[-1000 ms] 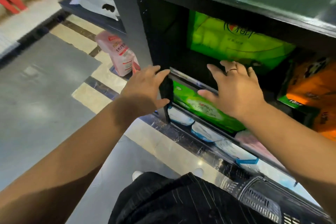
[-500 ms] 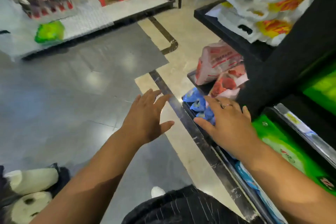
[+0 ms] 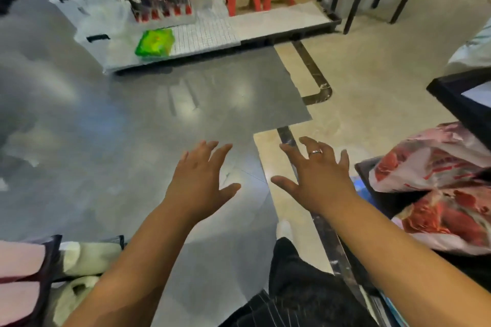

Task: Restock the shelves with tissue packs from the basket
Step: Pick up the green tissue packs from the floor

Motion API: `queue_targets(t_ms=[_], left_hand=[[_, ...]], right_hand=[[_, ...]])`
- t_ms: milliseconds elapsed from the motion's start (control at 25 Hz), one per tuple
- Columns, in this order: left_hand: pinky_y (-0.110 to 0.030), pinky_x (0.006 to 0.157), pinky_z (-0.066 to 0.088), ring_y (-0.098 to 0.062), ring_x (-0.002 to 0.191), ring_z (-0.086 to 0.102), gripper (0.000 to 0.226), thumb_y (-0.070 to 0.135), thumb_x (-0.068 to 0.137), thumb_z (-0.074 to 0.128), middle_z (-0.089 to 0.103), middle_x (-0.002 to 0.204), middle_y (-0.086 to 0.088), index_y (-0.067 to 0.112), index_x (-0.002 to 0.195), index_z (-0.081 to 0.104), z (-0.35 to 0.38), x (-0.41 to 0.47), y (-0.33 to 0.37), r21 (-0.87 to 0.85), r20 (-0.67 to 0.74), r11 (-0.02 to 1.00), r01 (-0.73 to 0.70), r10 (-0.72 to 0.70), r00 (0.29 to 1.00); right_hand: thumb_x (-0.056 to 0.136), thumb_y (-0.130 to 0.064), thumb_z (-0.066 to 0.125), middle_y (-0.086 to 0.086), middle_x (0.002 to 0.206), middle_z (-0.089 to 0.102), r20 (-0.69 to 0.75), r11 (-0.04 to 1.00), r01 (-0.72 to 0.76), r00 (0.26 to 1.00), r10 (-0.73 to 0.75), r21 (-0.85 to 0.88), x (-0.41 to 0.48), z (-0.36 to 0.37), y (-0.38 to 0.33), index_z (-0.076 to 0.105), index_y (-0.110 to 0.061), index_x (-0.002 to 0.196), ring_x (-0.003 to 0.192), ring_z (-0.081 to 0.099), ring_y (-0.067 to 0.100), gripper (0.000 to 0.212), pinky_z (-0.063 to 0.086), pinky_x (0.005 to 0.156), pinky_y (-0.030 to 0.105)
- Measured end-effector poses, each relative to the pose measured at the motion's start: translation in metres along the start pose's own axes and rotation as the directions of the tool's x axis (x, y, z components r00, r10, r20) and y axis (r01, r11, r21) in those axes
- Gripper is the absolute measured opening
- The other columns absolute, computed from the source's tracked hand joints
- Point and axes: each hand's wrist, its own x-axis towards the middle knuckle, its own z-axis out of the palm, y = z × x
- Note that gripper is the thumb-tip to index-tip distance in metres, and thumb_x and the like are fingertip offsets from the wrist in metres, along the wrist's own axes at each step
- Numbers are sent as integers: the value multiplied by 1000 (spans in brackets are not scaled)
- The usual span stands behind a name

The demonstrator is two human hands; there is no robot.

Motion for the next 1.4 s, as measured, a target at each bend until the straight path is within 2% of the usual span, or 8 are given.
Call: queue_targets(t_ms=[320,520,840,1040,1240,1400], left_hand=[[-40,121,6,-20,148,5,82,57,88,54,14,160,1,31,152,10,-31,166,-68,-55,-39,960,274,-276,960],[-40,119,2,-20,148,7,83,58,87,56,16,159,1,31,152,13,-52,251,-147,-103,-84,911,399,-408,909],[-40,119,3,-21,148,6,83,58,87,56,15,159,1,31,152,11,-88,406,-342,-65,-36,895,441,-443,896],[-40,119,4,-22,148,6,84,58,86,57,18,158,0,31,152,13,-133,501,-443,-37,-17,916,399,-399,917],[-39,119,5,-23,148,8,85,58,86,57,19,158,-1,30,152,13,-160,607,-534,-6,-5,922,387,-387,922],[-41,118,7,-24,147,11,85,57,85,58,21,158,-2,30,152,14,-167,715,-617,5,3,907,421,-421,907]], right_hand=[[85,-76,30,0,160,13,27,974,217,976,-215,-65,237,-60,-28,14,-42,150,146,18,30,76,15,114,59],[86,-75,33,2,160,13,78,943,326,944,-321,-69,372,-82,-80,14,-41,150,144,20,30,76,14,115,59],[85,-76,33,3,159,14,127,933,344,935,-330,-104,592,-89,-208,15,-38,151,141,26,31,77,19,114,59],[87,-75,34,1,159,11,174,938,345,926,-336,-27,699,-103,-291,14,-40,150,142,23,31,75,17,114,58],[86,-75,36,1,160,11,176,938,346,924,-340,-4,829,-120,-346,15,-40,151,143,21,31,76,16,114,59],[87,-73,37,4,159,14,169,935,355,921,-350,5,972,-128,-387,16,-38,151,142,24,31,76,20,114,57]])
